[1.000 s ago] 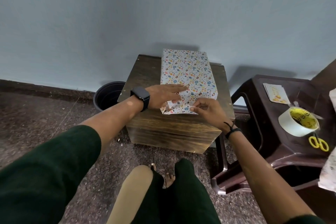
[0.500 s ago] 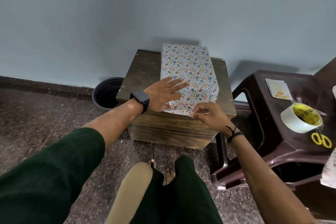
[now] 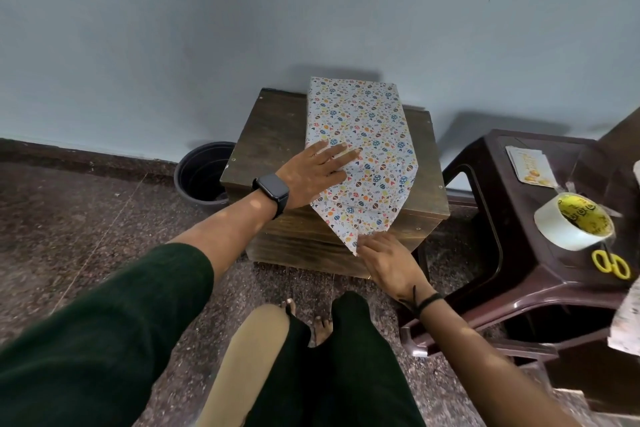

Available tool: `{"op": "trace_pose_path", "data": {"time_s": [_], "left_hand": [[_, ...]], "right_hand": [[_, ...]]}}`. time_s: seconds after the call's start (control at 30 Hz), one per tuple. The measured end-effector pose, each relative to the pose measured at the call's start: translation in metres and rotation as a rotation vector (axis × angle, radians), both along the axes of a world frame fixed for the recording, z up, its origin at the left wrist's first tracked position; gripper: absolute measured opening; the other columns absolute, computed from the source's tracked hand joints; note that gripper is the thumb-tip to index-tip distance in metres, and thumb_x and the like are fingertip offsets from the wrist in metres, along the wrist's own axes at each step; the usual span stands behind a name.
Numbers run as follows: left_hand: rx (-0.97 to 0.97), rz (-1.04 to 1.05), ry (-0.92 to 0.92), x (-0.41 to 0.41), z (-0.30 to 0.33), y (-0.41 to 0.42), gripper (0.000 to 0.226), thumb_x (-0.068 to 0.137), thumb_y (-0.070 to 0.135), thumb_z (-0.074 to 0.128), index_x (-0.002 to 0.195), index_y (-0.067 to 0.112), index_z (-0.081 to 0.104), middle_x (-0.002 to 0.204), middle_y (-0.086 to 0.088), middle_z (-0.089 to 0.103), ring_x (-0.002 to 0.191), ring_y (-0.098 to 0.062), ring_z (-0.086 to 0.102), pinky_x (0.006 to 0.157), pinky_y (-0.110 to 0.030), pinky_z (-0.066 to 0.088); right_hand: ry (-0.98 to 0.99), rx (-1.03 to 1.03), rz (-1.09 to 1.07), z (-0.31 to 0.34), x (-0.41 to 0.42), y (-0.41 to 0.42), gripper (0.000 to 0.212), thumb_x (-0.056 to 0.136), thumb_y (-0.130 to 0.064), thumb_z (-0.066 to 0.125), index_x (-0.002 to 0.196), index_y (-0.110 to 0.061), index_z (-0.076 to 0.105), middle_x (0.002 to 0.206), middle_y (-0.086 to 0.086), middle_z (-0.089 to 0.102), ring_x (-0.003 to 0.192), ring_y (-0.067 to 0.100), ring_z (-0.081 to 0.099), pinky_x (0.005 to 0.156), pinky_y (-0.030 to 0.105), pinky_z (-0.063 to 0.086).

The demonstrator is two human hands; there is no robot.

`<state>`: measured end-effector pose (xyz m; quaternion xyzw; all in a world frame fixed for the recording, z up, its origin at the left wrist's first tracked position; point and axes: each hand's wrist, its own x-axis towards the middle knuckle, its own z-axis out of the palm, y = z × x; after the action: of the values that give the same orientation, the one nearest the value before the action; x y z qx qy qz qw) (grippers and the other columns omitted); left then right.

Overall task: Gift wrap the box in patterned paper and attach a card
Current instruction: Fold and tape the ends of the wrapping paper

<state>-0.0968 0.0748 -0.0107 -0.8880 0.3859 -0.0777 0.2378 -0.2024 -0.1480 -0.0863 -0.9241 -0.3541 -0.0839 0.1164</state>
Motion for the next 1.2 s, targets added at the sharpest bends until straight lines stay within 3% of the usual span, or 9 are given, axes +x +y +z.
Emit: {"op": "trace_pose_path", "data": {"time_s": [0.17, 0.3, 0.5, 0.67, 0.87, 1.1, 1.2], "left_hand": [[-0.053, 0.002, -0.003, -0.003, 0.000, -0.002, 0.049, 0.095, 0.025, 0.047, 0.141, 0.023, 0.033, 0.159, -0.004, -0.012, 0.147, -0.030, -0.003, 0.119, -0.048, 0.001], [-0.086, 0.033, 0.023, -0.008, 0.002, -0.004, 0.051, 0.091, 0.022, 0.048, 0.139, 0.027, 0.034, 0.159, -0.003, -0.012, 0.147, -0.028, -0.004, 0.117, -0.050, -0.002], [-0.197, 0.141, 0.146, -0.020, 0.009, -0.017, 0.035, 0.094, 0.030, 0.042, 0.128, 0.029, 0.048, 0.160, 0.001, -0.008, 0.147, -0.024, -0.005, 0.117, -0.052, 0.000], [-0.321, 0.195, 0.164, -0.023, 0.007, -0.023, 0.035, 0.094, 0.036, 0.036, 0.120, 0.026, 0.057, 0.160, 0.006, 0.001, 0.147, -0.020, 0.000, 0.117, -0.051, 0.000], [-0.487, 0.233, 0.191, -0.024, 0.008, -0.034, 0.033, 0.096, 0.035, 0.038, 0.124, 0.033, 0.054, 0.155, 0.006, 0.022, 0.144, -0.022, 0.013, 0.115, -0.053, 0.003], [-0.377, 0.212, 0.176, -0.020, 0.006, -0.035, 0.026, 0.096, 0.031, 0.046, 0.117, 0.042, 0.057, 0.155, 0.001, 0.013, 0.144, -0.026, 0.008, 0.113, -0.058, 0.004], [-0.392, 0.248, 0.215, -0.020, 0.007, -0.040, 0.027, 0.092, 0.026, 0.051, 0.114, 0.041, 0.058, 0.155, 0.001, 0.010, 0.144, -0.026, 0.006, 0.113, -0.059, 0.001]], "right_hand": [[0.080, 0.048, 0.008, 0.011, 0.003, 0.002, 0.021, 0.089, -0.012, 0.041, 0.080, -0.008, 0.059, 0.086, 0.005, 0.063, 0.073, 0.025, 0.059, 0.069, 0.040, 0.052], [0.136, 0.244, -0.036, 0.037, 0.009, 0.001, 0.014, 0.093, -0.009, 0.046, 0.090, -0.003, 0.057, 0.100, 0.008, 0.059, 0.084, 0.021, 0.057, 0.077, 0.030, 0.047], [0.188, 0.345, -0.107, 0.062, 0.031, 0.004, 0.005, 0.092, -0.001, 0.050, 0.092, -0.004, 0.054, 0.073, 0.007, 0.060, 0.060, 0.023, 0.053, 0.057, 0.036, 0.045], [0.194, 0.457, -0.195, 0.070, 0.051, 0.006, 0.006, 0.093, -0.008, 0.055, 0.098, -0.006, 0.057, 0.078, 0.008, 0.066, 0.070, 0.025, 0.062, 0.066, 0.042, 0.052], [0.217, 0.537, -0.271, 0.071, 0.060, 0.011, 0.016, 0.092, -0.009, 0.058, 0.108, -0.012, 0.059, 0.074, 0.007, 0.066, 0.061, 0.025, 0.058, 0.058, 0.033, 0.047], [0.148, 0.579, -0.248, 0.057, 0.043, 0.010, 0.011, 0.090, -0.007, 0.061, 0.100, -0.008, 0.066, 0.078, 0.001, 0.068, 0.065, 0.017, 0.060, 0.060, 0.031, 0.048], [0.136, 0.573, -0.230, 0.057, 0.042, 0.010, 0.011, 0.089, -0.005, 0.062, 0.099, -0.006, 0.067, 0.078, -0.007, 0.065, 0.068, 0.004, 0.058, 0.062, 0.020, 0.047]]}}
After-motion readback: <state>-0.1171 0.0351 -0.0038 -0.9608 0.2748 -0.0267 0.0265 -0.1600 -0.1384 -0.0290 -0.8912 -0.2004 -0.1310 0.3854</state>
